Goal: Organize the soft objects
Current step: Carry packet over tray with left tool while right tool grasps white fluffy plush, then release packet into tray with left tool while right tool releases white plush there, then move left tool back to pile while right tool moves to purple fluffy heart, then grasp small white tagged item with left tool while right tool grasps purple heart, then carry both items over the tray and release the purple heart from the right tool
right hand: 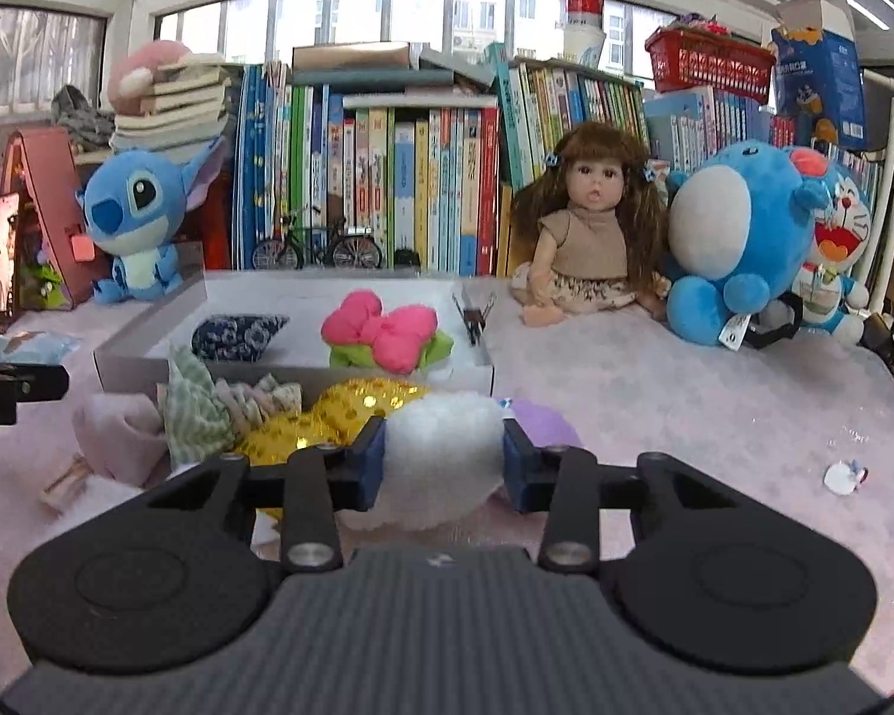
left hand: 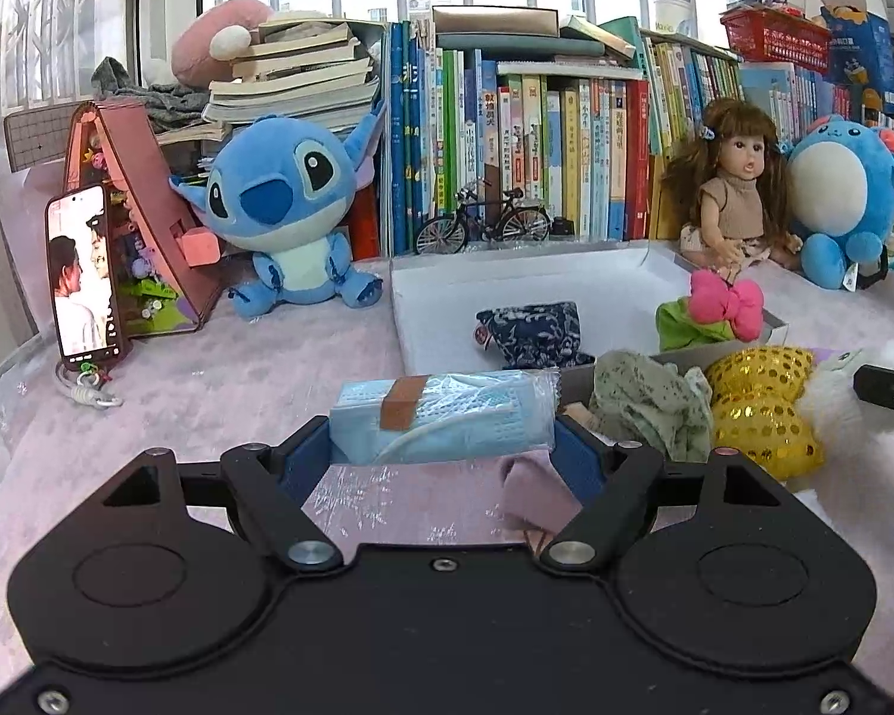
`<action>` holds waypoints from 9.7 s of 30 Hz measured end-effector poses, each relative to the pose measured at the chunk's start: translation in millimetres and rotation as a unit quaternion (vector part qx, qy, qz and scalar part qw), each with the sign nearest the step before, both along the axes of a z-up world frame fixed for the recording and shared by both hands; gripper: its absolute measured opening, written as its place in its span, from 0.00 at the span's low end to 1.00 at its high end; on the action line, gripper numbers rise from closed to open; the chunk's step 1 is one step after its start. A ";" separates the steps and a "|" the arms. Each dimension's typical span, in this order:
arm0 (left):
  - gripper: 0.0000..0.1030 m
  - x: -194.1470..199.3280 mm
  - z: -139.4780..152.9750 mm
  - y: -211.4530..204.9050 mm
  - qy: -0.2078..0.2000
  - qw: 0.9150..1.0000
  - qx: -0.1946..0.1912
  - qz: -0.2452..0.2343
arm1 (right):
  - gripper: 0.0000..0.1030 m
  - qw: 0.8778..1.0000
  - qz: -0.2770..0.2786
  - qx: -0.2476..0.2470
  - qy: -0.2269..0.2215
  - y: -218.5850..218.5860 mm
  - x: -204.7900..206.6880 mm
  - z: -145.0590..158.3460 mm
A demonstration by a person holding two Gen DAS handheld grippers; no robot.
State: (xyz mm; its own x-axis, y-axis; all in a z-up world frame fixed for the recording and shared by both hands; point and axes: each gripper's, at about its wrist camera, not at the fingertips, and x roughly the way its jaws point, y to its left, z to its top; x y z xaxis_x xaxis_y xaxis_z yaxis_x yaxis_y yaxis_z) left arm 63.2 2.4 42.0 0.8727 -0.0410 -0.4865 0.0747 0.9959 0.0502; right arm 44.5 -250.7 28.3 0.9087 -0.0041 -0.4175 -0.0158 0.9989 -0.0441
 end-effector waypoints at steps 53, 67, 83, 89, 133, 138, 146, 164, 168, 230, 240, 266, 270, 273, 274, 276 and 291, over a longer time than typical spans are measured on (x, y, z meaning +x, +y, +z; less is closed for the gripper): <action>0.75 223.2 -14.9 -54.9 0.121 0.989 -0.087 -0.004 | 0.42 0.981 0.002 0.178 0.081 -10.8 204.9 10.6; 0.75 228.3 -25.3 -53.7 0.131 0.988 -0.086 0.005 | 0.43 0.981 0.002 0.157 0.109 -4.0 210.4 -8.3; 0.83 204.0 -6.5 -47.1 0.119 0.988 -0.098 -0.005 | 0.63 0.982 0.014 0.165 0.096 -11.0 197.0 2.4; 0.85 181.3 8.7 -40.7 0.091 0.991 -0.093 -0.013 | 0.70 0.987 0.031 0.143 0.070 -12.6 177.1 17.7; 0.88 38.0 2.8 -22.7 0.054 0.994 -0.074 -0.054 | 0.97 0.998 0.066 0.003 -0.006 -21.6 49.8 12.7; 0.88 27.4 0.7 -13.8 0.050 0.995 -0.080 -0.041 | 0.99 0.998 0.058 -0.003 -0.007 -24.5 45.4 7.0; 0.88 11.3 -7.6 -4.2 0.053 0.995 -0.076 -0.035 | 1.00 0.998 0.050 -0.022 -0.012 -23.3 38.7 1.7; 0.84 -8.2 -36.7 -0.4 0.080 0.995 -0.054 -0.030 | 1.00 0.998 0.026 -0.043 0.025 -26.1 40.2 -24.5; 0.77 -9.3 -41.3 -1.5 0.088 0.994 -0.053 -0.032 | 1.00 0.998 0.021 -0.042 0.037 -25.7 42.3 -29.8; 0.23 -16.1 -30.9 -5.7 0.071 0.996 -0.050 -0.035 | 0.63 0.997 -0.007 -0.026 0.079 -41.9 75.1 -36.1; 0.23 -10.6 -23.0 -0.4 0.059 0.996 -0.056 -0.026 | 0.59 0.998 -0.019 -0.021 0.054 -41.9 65.3 -26.3; 0.23 26.4 25.7 7.0 -0.009 0.996 -0.090 -0.024 | 0.60 1.000 0.014 0.012 0.015 -25.3 75.6 20.2; 0.23 34.5 30.9 6.9 -0.014 0.995 -0.098 -0.029 | 0.60 1.000 0.025 0.003 0.009 -18.1 79.5 27.1; 0.23 44.9 35.4 8.7 -0.011 0.993 -0.112 -0.033 | 0.60 0.999 0.032 0.006 0.011 -16.4 86.7 32.4; 0.23 49.0 37.3 9.6 -0.009 0.992 -0.119 -0.034 | 0.60 0.999 0.034 0.011 0.014 -16.6 90.1 34.3; 0.23 56.5 40.5 10.2 -0.008 0.991 -0.129 -0.038 | 0.60 0.999 0.034 0.020 0.018 -17.2 95.5 36.9; 0.23 178.6 51.2 3.8 0.096 0.971 -0.216 -0.033 | 0.60 0.993 0.073 0.060 0.073 -9.1 161.7 66.6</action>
State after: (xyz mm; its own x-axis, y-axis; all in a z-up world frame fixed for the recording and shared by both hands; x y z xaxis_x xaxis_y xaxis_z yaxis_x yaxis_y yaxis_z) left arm 241.8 6.3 93.3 0.7563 -0.3309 -0.5644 0.1062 0.9133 -0.3931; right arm 206.2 -259.8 94.9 0.8255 0.1800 -0.5348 -0.1574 0.9836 0.0881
